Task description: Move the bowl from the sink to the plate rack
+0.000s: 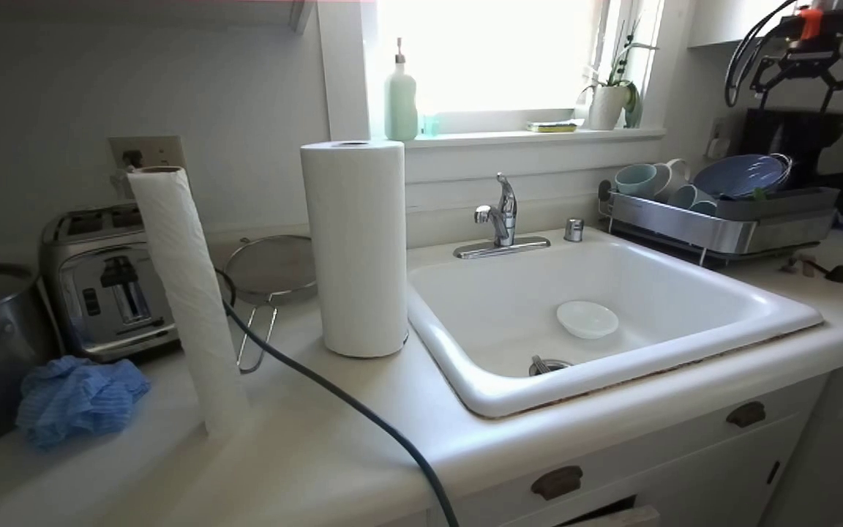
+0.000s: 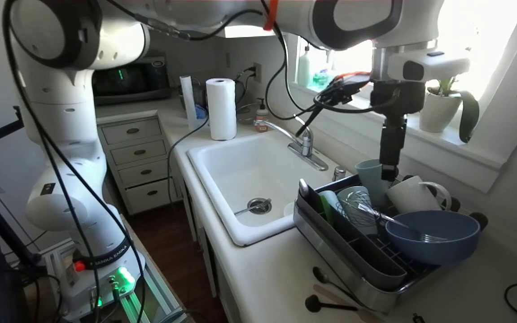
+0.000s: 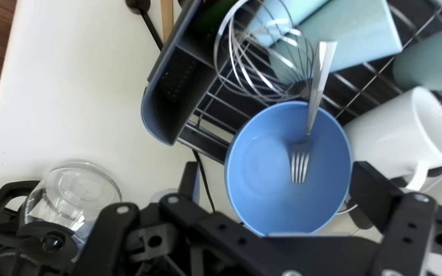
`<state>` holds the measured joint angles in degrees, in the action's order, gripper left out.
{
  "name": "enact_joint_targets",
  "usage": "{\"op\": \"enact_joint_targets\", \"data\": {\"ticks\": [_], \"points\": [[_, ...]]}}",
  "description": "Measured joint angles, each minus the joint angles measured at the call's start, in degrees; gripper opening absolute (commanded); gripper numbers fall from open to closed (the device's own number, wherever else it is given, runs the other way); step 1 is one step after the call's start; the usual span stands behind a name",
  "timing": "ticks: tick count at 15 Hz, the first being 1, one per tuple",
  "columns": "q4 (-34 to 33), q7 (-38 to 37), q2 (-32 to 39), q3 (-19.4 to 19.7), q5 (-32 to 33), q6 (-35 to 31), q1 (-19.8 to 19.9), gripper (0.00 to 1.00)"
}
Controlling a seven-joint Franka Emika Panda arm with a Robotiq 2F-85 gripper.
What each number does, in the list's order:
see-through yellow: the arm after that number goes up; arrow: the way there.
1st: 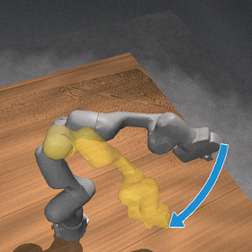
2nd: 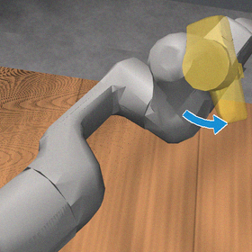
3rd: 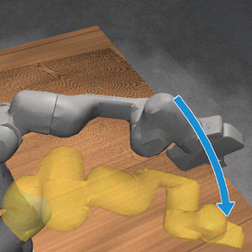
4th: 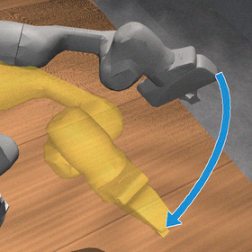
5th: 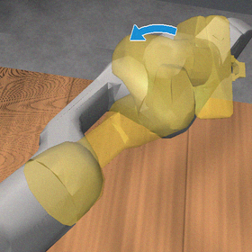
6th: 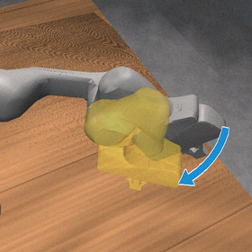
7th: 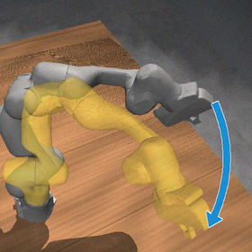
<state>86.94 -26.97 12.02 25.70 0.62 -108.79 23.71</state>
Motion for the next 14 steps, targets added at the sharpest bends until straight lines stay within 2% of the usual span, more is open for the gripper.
{"op": "enact_joint_targets", "data": {"ticks": [4,10,11,14], "points": [[10.7,8.3,-11.5,-2.0,0.7,1.6,-2.2,1.0],[28.3,17.8,-27.3,-7.4,2.2,2.0,-4.6,1.0],[30.0,17.8,-28.8,-7.8,2.2,2.0,-4.7,1.0],[29.4,17.8,-28.4,-7.6,2.2,2.0,-4.6,1.0]]}}
